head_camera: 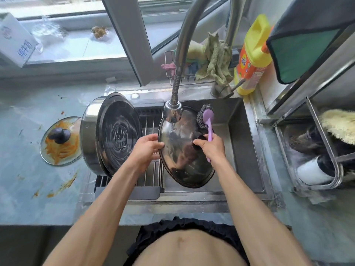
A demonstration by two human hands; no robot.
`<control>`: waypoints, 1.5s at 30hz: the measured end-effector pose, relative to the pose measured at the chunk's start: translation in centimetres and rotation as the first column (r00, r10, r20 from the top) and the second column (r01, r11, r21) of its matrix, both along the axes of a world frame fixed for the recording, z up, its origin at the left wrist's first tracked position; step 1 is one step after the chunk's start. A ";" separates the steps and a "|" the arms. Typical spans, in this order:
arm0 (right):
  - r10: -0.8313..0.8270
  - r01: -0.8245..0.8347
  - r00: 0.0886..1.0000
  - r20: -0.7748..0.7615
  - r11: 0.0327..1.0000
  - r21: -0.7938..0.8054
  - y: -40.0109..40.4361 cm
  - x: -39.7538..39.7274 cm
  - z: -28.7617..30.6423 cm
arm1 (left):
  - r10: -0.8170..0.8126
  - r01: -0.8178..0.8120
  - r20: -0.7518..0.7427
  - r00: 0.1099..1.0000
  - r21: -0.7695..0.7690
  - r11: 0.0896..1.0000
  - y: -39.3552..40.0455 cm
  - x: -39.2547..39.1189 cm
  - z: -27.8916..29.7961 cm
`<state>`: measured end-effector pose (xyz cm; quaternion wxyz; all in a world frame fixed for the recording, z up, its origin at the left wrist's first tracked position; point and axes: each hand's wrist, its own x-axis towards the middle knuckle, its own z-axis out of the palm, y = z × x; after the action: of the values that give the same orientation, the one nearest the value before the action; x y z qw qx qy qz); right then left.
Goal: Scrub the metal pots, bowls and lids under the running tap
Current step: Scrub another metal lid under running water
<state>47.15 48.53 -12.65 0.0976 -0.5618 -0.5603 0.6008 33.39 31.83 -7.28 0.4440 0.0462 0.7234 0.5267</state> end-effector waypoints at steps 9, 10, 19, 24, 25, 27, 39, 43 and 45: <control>-0.123 0.122 0.992 -0.038 0.992 -0.023 -0.7 -0.1 0.1 | -0.232 0.230 -0.008 0.973 -0.108 0.967 -2.1 3.2 -0.1; -0.130 0.129 0.991 -0.036 0.991 -0.017 -0.9 -0.1 0.2 | -0.249 0.249 0.011 0.968 -0.116 0.962 -2.3 3.5 -0.2; 0.012 -0.004 0.994 -0.111 0.997 0.075 -1.5 0.8 1.5 | 0.019 -0.020 -0.108 0.994 -0.006 1.000 0.4 0.6 2.9; 0.003 -0.006 1.000 0.023 0.993 0.118 -0.7 0.8 1.1 | -0.030 0.033 -0.115 0.993 0.028 0.999 0.5 1.8 3.0; -0.001 -0.006 0.998 0.060 0.994 0.110 -0.7 0.8 1.1 | -0.027 0.031 -0.108 0.994 0.033 0.999 0.3 2.2 2.7; -0.004 -0.004 0.993 0.115 0.998 0.068 -0.6 0.9 1.3 | 0.014 -0.010 -0.088 0.996 0.042 0.999 -0.1 3.1 2.1; -0.166 0.167 0.986 0.026 0.984 -0.060 -0.8 0.8 1.2 | -0.140 0.138 -0.097 0.985 -0.024 0.990 -2.6 3.5 0.7; -0.105 0.105 0.994 -0.040 0.994 0.001 -1.3 0.9 1.5 | -0.066 0.062 -0.140 0.988 -0.034 0.998 -1.3 1.5 1.6; -0.070 0.072 0.996 -0.054 0.997 0.031 -1.5 1.0 1.3 | -0.044 0.041 -0.131 0.990 -0.026 0.999 -0.8 1.1 1.6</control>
<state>48.11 47.06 -11.34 0.1428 -0.5636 -0.5469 0.6024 34.48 31.01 -5.66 0.4069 0.0911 0.7561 0.5044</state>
